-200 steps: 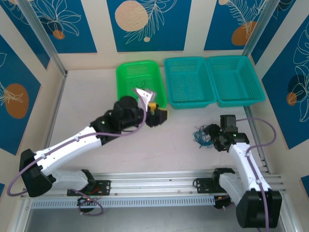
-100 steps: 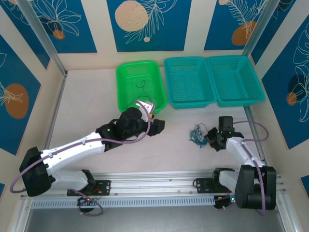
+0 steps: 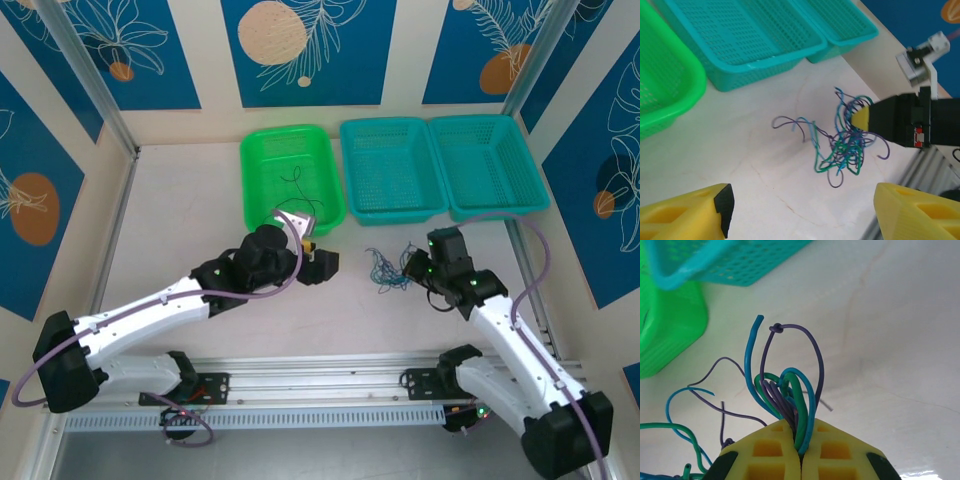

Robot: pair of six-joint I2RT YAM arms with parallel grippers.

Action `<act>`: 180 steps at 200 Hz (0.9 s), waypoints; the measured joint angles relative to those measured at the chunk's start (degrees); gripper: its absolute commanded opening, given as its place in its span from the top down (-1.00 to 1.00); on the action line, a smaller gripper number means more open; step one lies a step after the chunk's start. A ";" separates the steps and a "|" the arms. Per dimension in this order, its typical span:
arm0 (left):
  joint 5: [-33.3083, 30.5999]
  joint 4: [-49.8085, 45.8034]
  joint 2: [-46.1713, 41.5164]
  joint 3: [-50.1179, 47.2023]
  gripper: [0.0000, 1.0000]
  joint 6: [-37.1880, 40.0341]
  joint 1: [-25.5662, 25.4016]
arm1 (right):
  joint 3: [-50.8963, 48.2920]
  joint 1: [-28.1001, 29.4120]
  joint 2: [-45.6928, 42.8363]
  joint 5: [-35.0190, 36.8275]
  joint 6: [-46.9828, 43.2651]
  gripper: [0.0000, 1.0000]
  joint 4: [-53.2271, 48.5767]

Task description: Untangle the cables

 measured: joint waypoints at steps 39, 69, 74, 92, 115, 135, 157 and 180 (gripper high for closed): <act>6.73 -2.12 3.28 4.87 -0.32 -0.81 0.00 | 9.46 10.58 9.31 8.98 -0.26 1.00 -6.08; 8.31 -4.96 6.75 5.92 -0.29 -1.51 0.00 | 13.53 16.09 15.52 14.62 -0.35 1.00 -9.18; 8.37 -5.38 7.48 5.95 -0.29 -1.90 0.00 | 14.10 16.81 16.41 15.30 -0.35 1.00 -9.64; 9.42 -5.88 9.92 5.97 -0.28 -3.43 -0.13 | 15.39 18.51 18.86 16.81 -0.33 0.99 -10.36; 11.19 -3.80 12.41 5.95 -0.24 -5.11 -0.52 | 16.09 19.47 20.87 17.68 -0.31 0.99 -10.58; 11.39 -1.62 14.25 5.95 -0.13 -6.16 -0.63 | 16.11 19.98 21.64 18.05 -0.22 0.99 -10.95; 10.86 -0.52 16.61 5.97 0.02 -7.45 -0.63 | 16.28 20.20 21.70 18.08 0.00 0.99 -11.26; 10.64 -0.31 18.43 5.95 0.16 -8.11 -0.63 | 16.33 20.41 21.64 18.05 0.11 0.99 -11.26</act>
